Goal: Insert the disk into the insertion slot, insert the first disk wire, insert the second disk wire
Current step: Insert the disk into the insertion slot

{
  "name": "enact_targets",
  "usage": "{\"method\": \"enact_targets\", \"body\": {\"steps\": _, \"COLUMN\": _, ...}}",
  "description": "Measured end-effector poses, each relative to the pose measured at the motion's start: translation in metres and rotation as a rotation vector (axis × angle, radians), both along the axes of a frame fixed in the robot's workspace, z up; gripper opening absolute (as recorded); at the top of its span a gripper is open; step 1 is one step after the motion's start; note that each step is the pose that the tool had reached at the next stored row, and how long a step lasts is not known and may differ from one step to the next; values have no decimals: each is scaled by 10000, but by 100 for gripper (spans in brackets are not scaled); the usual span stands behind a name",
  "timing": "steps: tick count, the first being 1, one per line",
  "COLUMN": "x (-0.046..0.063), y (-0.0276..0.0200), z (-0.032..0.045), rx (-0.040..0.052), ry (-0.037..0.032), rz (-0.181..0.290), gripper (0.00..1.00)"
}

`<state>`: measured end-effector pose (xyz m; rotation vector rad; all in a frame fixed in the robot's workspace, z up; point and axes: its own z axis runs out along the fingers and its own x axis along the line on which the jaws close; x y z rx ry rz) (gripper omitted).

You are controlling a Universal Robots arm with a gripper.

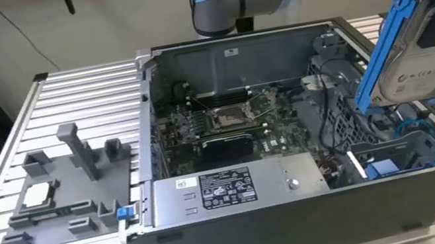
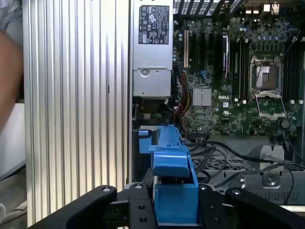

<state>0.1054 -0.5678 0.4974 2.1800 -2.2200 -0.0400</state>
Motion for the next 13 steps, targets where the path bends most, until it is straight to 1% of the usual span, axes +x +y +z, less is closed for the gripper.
{"method": "enact_targets", "body": {"steps": 6, "x": 0, "y": 2, "z": 0, "rx": -1, "ry": 0, "rz": 0, "gripper": 0}}
{"method": "enact_targets", "body": {"steps": 10, "x": 0, "y": 1, "z": -22, "rx": 0, "ry": -54, "rz": 0, "gripper": 0}}
{"method": "enact_targets", "body": {"steps": 13, "x": 0, "y": 0, "z": -47, "rx": -1, "ry": -76, "rz": 1, "gripper": 0}}
